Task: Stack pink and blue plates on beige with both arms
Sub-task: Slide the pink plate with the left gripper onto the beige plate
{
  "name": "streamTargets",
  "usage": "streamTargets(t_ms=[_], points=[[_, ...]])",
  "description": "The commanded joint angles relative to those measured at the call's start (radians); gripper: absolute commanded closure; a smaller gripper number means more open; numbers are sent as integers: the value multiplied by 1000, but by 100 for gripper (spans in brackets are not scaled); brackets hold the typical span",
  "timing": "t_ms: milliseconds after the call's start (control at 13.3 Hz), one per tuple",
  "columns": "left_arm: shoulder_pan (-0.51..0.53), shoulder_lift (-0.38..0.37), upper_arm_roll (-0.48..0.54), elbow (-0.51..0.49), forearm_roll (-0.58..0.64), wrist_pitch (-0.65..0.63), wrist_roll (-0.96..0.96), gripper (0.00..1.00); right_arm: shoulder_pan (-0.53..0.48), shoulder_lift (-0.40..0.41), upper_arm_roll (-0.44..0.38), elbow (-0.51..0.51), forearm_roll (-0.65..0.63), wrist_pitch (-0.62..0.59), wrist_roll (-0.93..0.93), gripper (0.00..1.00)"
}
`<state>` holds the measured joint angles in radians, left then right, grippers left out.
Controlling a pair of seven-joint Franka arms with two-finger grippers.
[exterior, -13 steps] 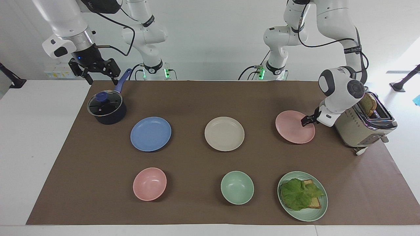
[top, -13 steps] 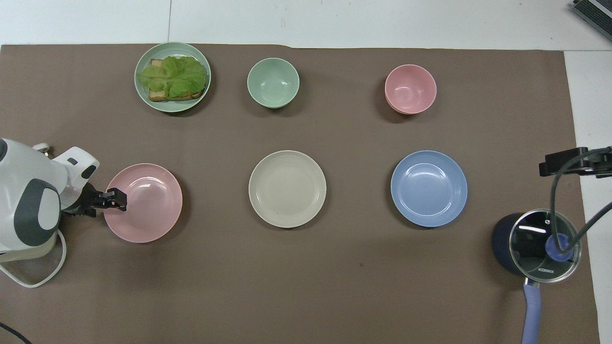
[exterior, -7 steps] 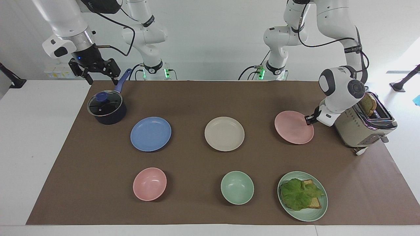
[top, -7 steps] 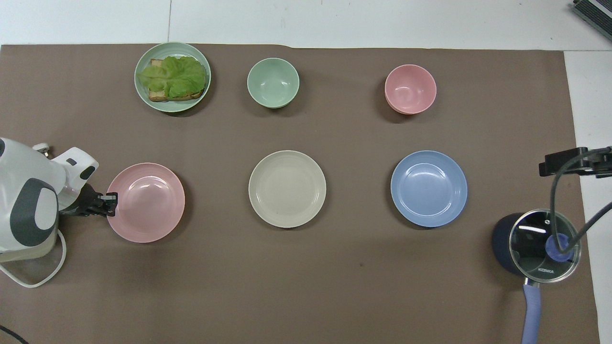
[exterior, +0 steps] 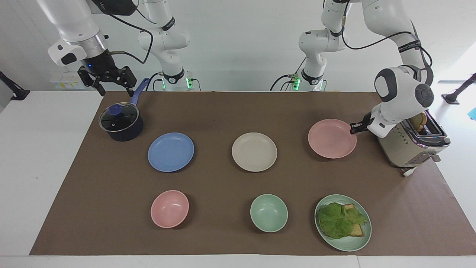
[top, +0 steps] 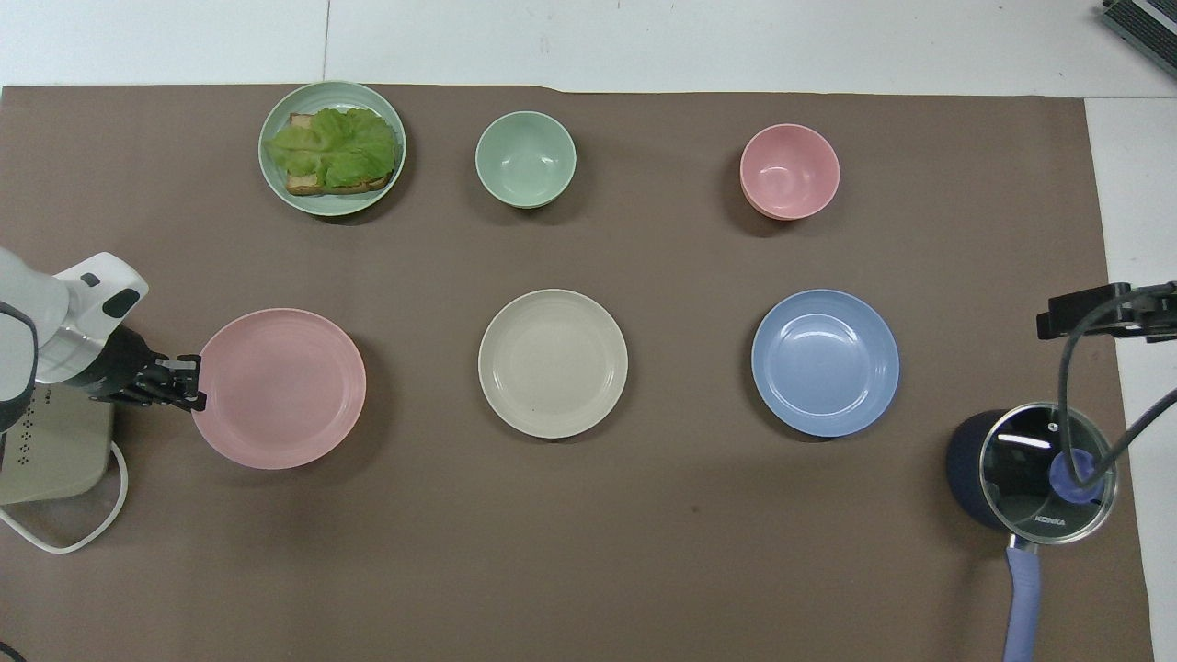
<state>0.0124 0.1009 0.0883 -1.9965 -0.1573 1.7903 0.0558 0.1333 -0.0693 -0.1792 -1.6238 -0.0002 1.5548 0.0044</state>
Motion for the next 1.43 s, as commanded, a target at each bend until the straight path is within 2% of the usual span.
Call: streamTargets(t_ms=[0,226,527,753,979,1130,1356], points=[[17,-18,-9,29,-80,-48,15,100,-14,-12,10,-8,-1,7,-17,0],[-29,-40,-13,-16,-177,12,-8,100,-14,-12,9,-7,-1,7,-17,0],[-178,-55,-13,-47,-247,67,-125,100,-14,-12,10,-7,-1,7,-17,0],[-320,-70,-13,-96,-286,207,-226,100,-14,-12,10,-7,-1,7,-17,0],[-451,-53,-13,-108,-311,294,-316,100,-15,-12,10,-7,-1,7,-17,0],[-495,-47,-13,-119,-312,331,-359,100,-14,-12,10,-8,-1,7,-17,0],[-555,18,-13,-125,-341,417,-376,100,-14,-12,10,-8,-1,7,-17,0]])
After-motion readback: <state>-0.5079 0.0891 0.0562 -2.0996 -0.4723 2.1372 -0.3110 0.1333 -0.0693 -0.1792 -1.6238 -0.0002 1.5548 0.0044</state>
